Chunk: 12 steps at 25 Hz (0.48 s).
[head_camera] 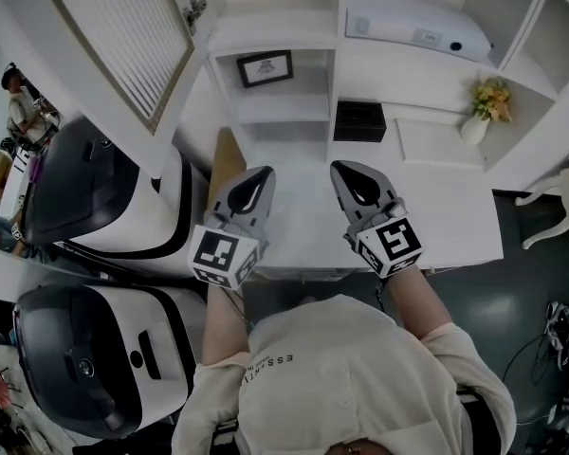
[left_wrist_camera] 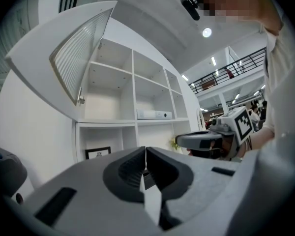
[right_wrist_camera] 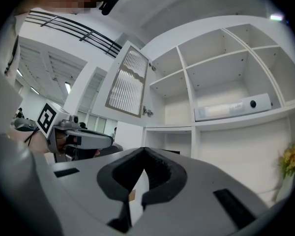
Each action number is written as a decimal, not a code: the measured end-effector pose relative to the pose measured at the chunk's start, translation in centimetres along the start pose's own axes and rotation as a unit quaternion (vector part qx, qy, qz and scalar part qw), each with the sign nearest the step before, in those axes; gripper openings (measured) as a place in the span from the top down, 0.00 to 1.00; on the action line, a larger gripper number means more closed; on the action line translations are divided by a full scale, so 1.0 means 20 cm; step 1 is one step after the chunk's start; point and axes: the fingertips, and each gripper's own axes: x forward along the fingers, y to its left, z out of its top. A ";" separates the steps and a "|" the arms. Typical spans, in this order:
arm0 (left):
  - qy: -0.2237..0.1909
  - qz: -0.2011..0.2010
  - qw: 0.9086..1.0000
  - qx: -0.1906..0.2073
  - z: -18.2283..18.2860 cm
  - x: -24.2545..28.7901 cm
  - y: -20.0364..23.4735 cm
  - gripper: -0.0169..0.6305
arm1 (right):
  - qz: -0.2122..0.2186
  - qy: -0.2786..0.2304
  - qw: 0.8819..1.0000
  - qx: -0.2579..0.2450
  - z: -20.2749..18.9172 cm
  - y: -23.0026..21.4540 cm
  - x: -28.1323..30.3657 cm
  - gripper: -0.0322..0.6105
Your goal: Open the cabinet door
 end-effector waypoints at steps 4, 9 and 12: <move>0.005 -0.002 1.000 0.010 0.00 0.00 -0.01 0.97 | 0.003 0.005 1.000 -0.001 -0.01 0.00 0.01 0.93; 0.003 0.001 1.000 0.000 0.01 -0.01 0.02 0.97 | 0.008 0.011 1.000 -0.002 -0.02 0.00 0.02 0.93; 0.001 0.005 1.000 -0.001 0.01 -0.01 0.02 0.97 | 0.005 0.014 1.000 -0.007 -0.03 0.00 0.01 0.93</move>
